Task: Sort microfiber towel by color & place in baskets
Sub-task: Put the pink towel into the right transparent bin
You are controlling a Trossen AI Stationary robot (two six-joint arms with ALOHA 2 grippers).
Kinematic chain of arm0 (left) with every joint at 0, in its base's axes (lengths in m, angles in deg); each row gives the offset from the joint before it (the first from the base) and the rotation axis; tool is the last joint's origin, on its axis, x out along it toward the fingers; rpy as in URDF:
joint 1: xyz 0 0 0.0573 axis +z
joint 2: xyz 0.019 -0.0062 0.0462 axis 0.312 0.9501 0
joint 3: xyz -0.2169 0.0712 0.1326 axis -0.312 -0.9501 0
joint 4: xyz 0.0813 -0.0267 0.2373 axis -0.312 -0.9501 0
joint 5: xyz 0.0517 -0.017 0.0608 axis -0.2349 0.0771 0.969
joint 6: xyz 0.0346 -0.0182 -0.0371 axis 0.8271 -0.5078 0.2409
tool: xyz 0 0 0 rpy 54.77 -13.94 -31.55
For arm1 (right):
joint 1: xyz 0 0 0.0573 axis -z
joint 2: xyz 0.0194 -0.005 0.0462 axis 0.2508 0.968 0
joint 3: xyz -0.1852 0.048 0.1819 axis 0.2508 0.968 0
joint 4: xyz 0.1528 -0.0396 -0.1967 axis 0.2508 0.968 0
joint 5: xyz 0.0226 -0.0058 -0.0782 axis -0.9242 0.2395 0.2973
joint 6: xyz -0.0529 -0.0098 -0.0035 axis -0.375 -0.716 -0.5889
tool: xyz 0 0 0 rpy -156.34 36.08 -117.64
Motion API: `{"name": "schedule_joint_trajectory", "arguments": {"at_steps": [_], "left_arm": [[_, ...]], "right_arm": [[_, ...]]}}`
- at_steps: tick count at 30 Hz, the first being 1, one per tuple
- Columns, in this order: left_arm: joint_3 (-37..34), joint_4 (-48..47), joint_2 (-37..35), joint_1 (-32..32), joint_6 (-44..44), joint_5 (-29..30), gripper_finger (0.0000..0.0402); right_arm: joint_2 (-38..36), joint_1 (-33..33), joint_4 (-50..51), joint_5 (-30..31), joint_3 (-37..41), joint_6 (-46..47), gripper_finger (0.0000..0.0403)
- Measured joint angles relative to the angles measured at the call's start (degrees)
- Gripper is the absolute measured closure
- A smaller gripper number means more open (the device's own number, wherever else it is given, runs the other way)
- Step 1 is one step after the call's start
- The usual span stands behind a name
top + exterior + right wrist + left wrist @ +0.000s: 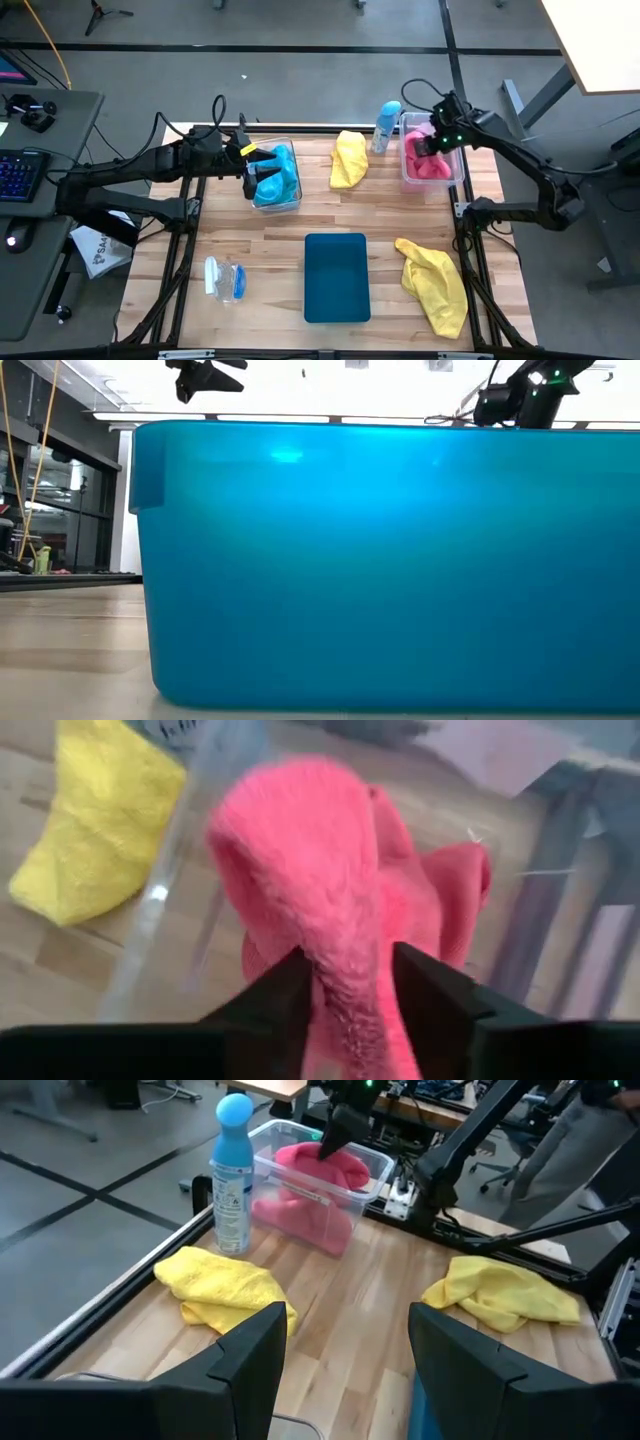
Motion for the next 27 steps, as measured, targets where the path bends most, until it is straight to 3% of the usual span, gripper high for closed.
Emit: {"name": "schedule_joint_trajectory", "arguments": {"at_steps": [6,11,15,20,24,27], "left_arm": [[0.0,0.02,0.02,0.0,4.16,-0.02,0.0202],[0.0,0.02,0.02,0.11,7.13,0.09,0.0202],[0.0,0.02,0.02,0.15,9.69,0.3,0.0202],[0.0,-1.16,-1.38,0.15,15.31,-0.22,0.0202],[0.02,-4.5,-4.79,0.15,18.24,-0.07,0.0202],[0.02,-6.21,-8.18,0.15,18.48,1.46,0.0202]], "right_arm": [[-0.2,0.02,3.3,-0.41,-8.19,4.77,0.0179],[0.75,0.09,3.21,-2.99,-12.87,12.36,0.0159],[1.93,0.14,2.33,-3.02,-13.63,16.08,0.0166],[2.65,0.55,-2.3,1.83,-9.64,23.27,0.0195],[2.66,0.53,-7.78,2.31,-6.81,29.22,0.0228],[2.63,-0.5,-10.07,7.73,-6.22,34.07,0.0271]]}}
